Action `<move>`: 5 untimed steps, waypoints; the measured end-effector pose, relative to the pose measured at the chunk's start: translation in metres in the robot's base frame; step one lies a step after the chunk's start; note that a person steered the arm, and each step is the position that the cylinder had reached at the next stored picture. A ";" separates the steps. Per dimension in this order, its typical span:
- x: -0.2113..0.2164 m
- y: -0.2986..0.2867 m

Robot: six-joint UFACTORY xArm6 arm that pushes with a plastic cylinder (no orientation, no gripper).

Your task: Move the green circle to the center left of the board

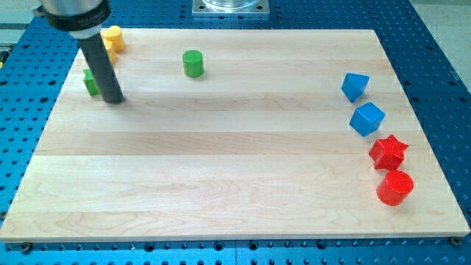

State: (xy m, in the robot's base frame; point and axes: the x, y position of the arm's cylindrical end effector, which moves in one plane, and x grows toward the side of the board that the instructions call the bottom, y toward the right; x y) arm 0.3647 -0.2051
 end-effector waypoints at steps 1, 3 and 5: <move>-0.006 0.005; -0.062 0.084; -0.097 0.171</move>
State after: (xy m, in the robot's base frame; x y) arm 0.2676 -0.0337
